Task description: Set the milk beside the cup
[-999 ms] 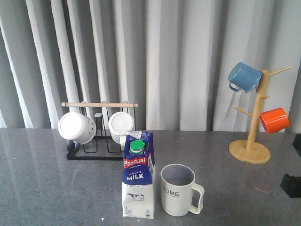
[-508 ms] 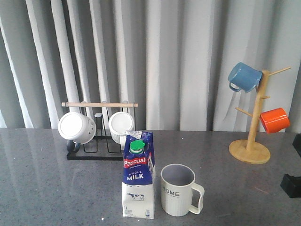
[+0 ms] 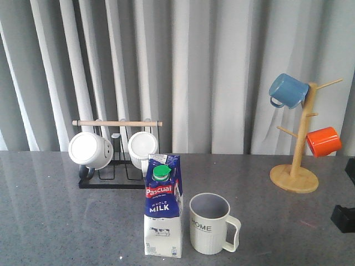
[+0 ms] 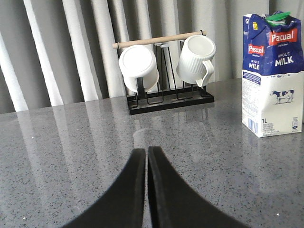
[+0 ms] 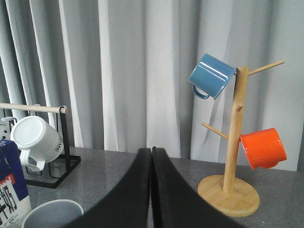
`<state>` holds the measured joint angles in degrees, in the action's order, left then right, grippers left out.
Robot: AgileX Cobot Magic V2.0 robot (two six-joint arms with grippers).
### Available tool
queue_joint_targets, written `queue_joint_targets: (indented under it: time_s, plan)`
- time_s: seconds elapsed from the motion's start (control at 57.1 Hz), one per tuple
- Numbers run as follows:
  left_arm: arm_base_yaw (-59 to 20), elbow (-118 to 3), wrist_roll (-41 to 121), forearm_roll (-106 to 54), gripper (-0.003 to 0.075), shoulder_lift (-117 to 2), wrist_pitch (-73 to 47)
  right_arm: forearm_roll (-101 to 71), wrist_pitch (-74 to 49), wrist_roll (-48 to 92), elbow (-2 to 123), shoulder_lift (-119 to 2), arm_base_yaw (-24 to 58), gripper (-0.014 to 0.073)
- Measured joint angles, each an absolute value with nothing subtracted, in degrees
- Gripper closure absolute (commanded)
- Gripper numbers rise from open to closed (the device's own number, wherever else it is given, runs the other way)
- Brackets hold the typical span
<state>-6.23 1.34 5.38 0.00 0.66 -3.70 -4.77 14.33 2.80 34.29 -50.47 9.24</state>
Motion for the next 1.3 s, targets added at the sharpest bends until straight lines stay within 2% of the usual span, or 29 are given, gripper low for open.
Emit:
queue_joint_targets:
  time_s: [1.296]
  plan:
    - [-6.2,1.3,0.9,-1.8,0.0727,0.7,-4.3,-4.8,14.3,2.8,34.3,-50.5,9.2,0.0602]
